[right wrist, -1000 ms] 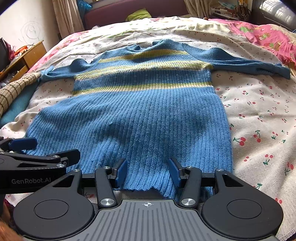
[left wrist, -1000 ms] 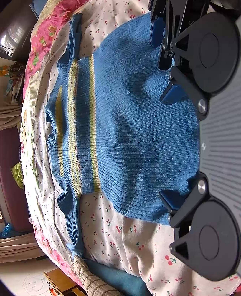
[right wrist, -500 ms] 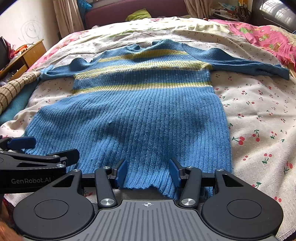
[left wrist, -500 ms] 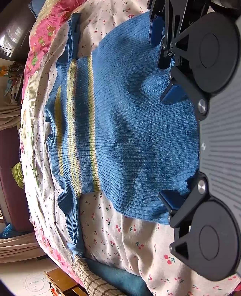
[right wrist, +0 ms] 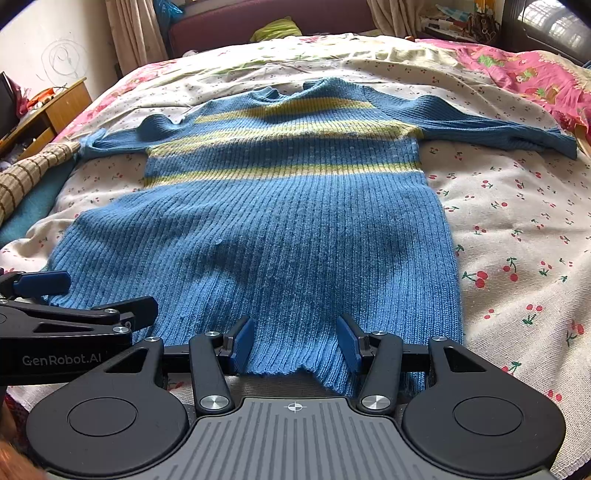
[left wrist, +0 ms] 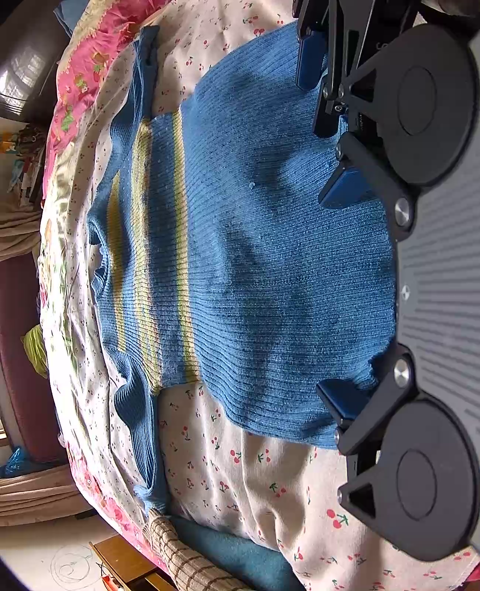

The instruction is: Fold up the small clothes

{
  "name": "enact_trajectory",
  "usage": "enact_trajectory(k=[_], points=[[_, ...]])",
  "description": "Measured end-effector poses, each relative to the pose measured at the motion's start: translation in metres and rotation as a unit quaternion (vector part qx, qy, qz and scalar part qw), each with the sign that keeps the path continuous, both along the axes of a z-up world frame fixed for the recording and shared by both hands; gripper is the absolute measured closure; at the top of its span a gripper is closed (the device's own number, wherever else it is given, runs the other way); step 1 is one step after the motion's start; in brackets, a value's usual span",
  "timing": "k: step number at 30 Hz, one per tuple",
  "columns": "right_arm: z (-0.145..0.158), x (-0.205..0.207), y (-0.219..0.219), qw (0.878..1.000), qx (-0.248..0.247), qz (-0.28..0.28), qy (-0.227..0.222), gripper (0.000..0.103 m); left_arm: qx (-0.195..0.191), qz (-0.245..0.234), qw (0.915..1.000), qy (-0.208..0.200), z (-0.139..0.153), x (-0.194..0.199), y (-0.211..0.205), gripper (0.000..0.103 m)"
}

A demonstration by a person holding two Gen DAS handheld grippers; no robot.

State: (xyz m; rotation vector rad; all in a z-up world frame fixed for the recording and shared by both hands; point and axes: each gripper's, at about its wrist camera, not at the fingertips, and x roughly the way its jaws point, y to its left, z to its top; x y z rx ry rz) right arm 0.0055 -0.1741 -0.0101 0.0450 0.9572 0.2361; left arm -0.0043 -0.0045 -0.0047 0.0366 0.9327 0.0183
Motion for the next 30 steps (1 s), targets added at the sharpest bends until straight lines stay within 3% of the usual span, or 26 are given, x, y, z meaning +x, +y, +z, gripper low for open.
enact_trajectory(k=[30], points=[[0.0001,-0.0011,0.0063,1.0,-0.022,-0.007,-0.006,0.053,0.008,-0.002,1.0,0.002,-0.0028,0.001,-0.0022,0.0]])
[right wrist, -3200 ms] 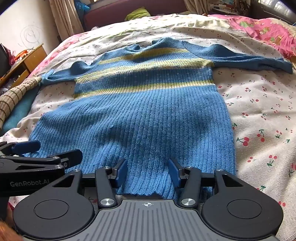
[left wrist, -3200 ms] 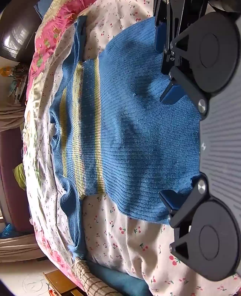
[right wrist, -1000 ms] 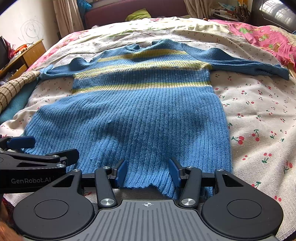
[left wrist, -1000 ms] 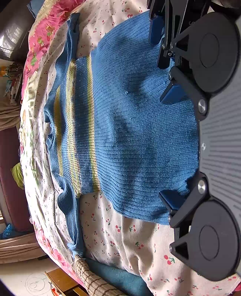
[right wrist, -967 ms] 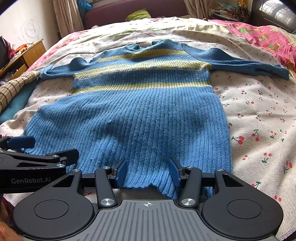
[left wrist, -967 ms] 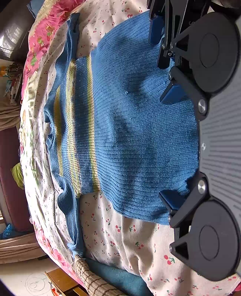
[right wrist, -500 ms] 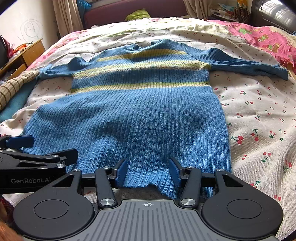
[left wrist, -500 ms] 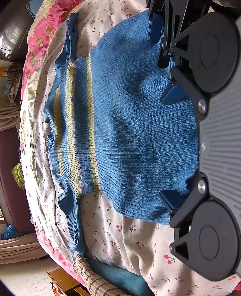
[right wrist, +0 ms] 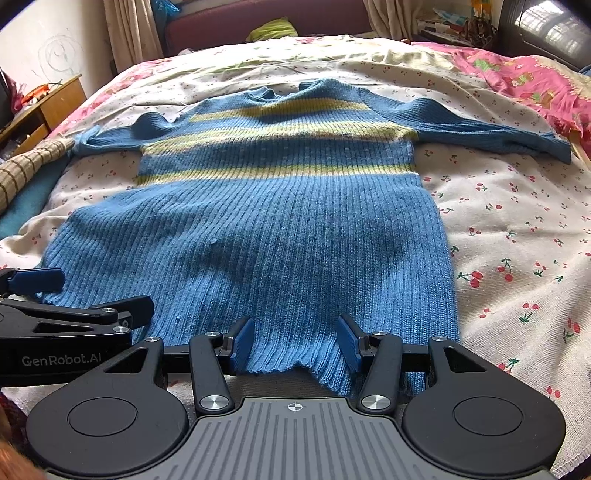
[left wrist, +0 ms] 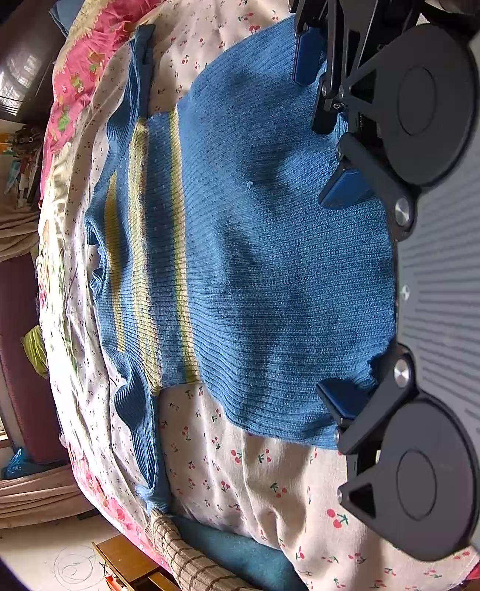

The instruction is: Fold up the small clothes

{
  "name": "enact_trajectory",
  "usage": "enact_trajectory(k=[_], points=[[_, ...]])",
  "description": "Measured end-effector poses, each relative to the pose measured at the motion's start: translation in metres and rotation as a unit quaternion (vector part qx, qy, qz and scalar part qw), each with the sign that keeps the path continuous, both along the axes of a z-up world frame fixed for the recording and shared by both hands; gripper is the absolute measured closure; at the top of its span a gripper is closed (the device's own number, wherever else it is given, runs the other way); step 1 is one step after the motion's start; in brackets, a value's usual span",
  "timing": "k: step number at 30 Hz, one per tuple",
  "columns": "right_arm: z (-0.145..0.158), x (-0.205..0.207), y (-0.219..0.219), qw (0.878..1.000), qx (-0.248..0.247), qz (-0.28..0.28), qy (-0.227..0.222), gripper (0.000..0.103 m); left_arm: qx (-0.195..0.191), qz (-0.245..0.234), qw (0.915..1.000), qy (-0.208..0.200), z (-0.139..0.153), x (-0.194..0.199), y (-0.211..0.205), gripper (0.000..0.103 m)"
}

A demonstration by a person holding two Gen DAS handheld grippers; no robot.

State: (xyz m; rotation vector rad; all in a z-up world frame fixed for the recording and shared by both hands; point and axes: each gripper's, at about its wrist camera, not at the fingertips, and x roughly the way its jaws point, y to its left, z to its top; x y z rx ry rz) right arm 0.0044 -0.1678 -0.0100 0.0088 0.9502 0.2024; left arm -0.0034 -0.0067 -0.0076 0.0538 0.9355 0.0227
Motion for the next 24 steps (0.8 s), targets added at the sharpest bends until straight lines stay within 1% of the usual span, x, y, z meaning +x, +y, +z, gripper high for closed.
enact_trajectory(k=[8,12,14,18,21,24], points=[[0.006,0.001,0.0,1.0,0.006,0.001,-0.007,0.053,0.002,-0.002,0.9999,-0.015,0.007,-0.001,0.0,0.0],[0.014,0.006,-0.008,1.0,0.027,-0.007,-0.015,0.053,0.014,-0.017,0.999,-0.039,0.02,-0.002,-0.006,0.0],[0.019,0.011,-0.014,0.999,0.036,-0.015,-0.021,0.053,0.008,-0.023,0.9987,-0.046,0.028,0.0,-0.008,0.0],[0.02,0.028,-0.03,0.998,0.051,-0.036,-0.018,0.053,-0.014,-0.041,0.9982,-0.041,0.037,0.018,-0.013,0.0],[0.01,0.041,-0.037,0.998,0.044,-0.049,-0.005,0.053,-0.01,-0.056,0.9975,-0.041,0.036,0.04,-0.027,0.0],[0.002,0.046,-0.041,0.997,0.05,-0.051,0.008,0.053,-0.003,-0.059,0.9977,-0.031,0.027,0.057,-0.037,0.0]])
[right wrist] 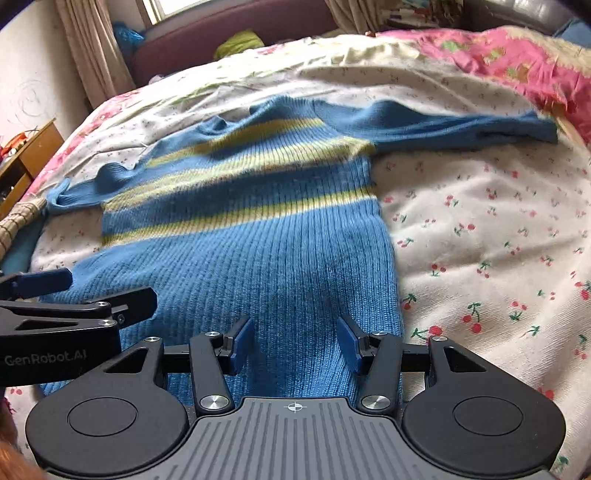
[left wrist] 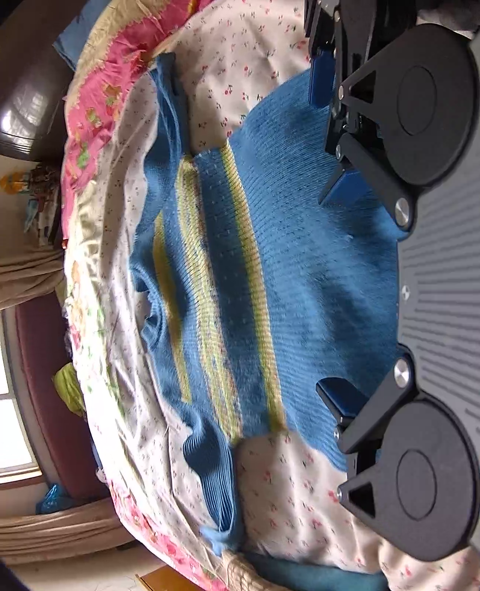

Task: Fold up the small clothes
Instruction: 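Grasp the sweater sleeve cuff with the right gripper and lift it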

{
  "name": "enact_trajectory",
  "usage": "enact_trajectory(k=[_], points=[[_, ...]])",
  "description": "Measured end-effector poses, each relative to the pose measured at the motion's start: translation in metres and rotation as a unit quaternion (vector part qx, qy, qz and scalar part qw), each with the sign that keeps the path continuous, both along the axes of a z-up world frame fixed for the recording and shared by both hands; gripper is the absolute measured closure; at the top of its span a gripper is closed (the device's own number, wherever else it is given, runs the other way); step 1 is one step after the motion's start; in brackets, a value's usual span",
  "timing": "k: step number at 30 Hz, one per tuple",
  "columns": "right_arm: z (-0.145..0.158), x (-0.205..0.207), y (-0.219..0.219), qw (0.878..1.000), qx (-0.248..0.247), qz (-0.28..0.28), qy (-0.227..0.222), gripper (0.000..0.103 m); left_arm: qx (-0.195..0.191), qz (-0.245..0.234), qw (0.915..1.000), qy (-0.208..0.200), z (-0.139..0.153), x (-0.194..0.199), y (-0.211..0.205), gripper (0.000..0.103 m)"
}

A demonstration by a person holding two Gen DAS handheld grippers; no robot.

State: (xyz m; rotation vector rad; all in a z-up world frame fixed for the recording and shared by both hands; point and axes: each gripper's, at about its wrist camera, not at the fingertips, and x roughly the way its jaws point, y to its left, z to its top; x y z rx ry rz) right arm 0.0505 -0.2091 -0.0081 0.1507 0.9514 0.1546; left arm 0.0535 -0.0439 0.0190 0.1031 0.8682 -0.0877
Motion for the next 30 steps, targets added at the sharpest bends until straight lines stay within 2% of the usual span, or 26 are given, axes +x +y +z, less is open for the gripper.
enact_trajectory(k=[5,9,14,18,23,26,30], points=[[0.002,0.007,-0.001,1.0,0.008,0.007,-0.001,0.053,-0.007,0.012,0.9995,0.026,-0.012,0.008,0.002,0.0],[0.008,0.016,-0.011,1.0,0.017,-0.005,-0.009,0.053,-0.007,0.008,0.9998,0.019,-0.006,0.012,-0.001,0.0],[0.021,0.036,-0.041,0.998,0.036,-0.039,-0.026,0.053,-0.01,-0.018,0.9998,0.005,0.004,0.031,-0.018,0.0],[0.027,0.063,-0.085,0.994,0.038,-0.094,-0.05,0.053,-0.019,-0.044,0.9989,-0.006,0.01,0.048,-0.037,0.0],[0.016,0.111,-0.163,0.977,0.077,-0.197,-0.038,0.054,-0.026,-0.078,0.9965,-0.013,0.012,0.07,-0.068,0.0],[0.008,0.136,-0.201,0.964,0.102,-0.244,-0.029,0.055,-0.032,-0.092,0.9952,-0.015,0.012,0.083,-0.085,0.0],[0.001,0.159,-0.24,0.945,0.14,-0.292,-0.041,0.055,-0.046,-0.095,0.9943,-0.011,0.006,0.1,-0.098,0.0]])
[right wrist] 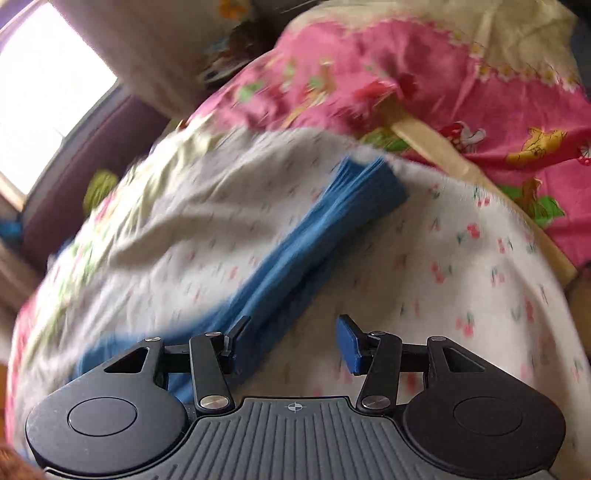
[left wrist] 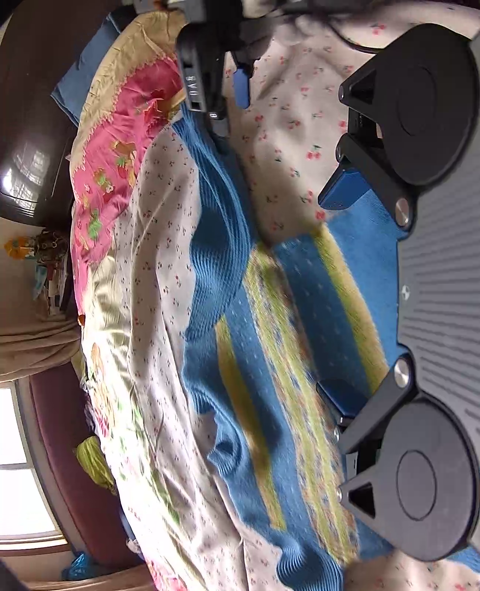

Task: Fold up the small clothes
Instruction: 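Grasp the sweater sleeve cuff with the right gripper and lift it, then carry the held sleeve across the sweater body with the right gripper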

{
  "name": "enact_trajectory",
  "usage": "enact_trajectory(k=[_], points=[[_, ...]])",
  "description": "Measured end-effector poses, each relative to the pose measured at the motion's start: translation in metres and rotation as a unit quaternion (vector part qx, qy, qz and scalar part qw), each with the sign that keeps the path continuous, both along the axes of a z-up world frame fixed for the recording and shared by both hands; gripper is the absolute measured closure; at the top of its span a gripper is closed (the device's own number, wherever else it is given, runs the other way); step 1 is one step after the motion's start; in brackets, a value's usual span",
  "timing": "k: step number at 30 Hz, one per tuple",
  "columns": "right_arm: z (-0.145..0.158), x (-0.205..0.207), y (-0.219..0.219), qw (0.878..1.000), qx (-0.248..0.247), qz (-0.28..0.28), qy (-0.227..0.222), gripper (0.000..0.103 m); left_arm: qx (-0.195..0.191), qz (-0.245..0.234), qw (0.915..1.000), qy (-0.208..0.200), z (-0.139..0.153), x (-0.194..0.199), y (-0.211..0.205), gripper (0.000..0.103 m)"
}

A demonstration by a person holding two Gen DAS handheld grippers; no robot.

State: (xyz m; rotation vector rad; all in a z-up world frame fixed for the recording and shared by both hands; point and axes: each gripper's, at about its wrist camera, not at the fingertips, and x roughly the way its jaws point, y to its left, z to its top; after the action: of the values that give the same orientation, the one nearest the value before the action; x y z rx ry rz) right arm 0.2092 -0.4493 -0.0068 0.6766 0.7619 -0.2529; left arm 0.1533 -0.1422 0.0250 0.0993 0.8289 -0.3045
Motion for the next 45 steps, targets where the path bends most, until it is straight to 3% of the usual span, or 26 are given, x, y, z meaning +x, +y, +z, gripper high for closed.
enact_trajectory(k=[7,10,12,16,23,29,32,35,40,45], points=[[-0.028,0.032,-0.04,0.992,0.099,-0.078,-0.016,0.055,-0.003,-0.002,0.9999,0.013,-0.013,0.022,-0.016,0.0],[-0.029,0.037,-0.047,0.991,0.097,-0.094,-0.023,0.069,-0.004,-0.002,0.9998,0.018,-0.017,0.025,-0.02,0.0],[-0.027,0.042,-0.049,0.991,0.081,-0.101,-0.022,0.088,-0.004,-0.002,0.9998,0.021,-0.019,0.025,-0.02,0.0],[-0.016,0.043,-0.047,0.992,0.068,-0.104,-0.033,0.095,-0.004,-0.001,0.9995,0.03,-0.023,0.023,-0.018,0.0],[0.047,0.05,0.017,0.995,0.012,-0.006,-0.095,0.095,-0.023,0.014,0.9994,0.023,-0.014,0.017,0.008,0.0],[0.093,0.063,0.123,0.982,-0.012,0.132,-0.135,0.095,-0.036,0.057,0.9977,0.004,-0.001,0.007,0.056,0.0],[0.096,0.064,0.191,0.967,-0.041,0.214,-0.134,0.095,-0.037,0.082,0.9959,-0.007,0.004,-0.001,0.085,0.0],[0.085,0.06,0.264,0.942,-0.082,0.297,-0.132,0.095,-0.04,0.112,0.9927,-0.015,0.007,-0.012,0.116,0.0],[0.031,0.038,0.372,0.88,-0.154,0.437,-0.104,0.095,-0.041,0.161,0.9859,-0.023,0.005,-0.033,0.164,0.0],[-0.018,0.02,0.422,0.831,-0.236,0.501,-0.06,0.092,-0.029,0.201,0.9788,-0.023,-0.011,-0.047,0.2,0.0]])
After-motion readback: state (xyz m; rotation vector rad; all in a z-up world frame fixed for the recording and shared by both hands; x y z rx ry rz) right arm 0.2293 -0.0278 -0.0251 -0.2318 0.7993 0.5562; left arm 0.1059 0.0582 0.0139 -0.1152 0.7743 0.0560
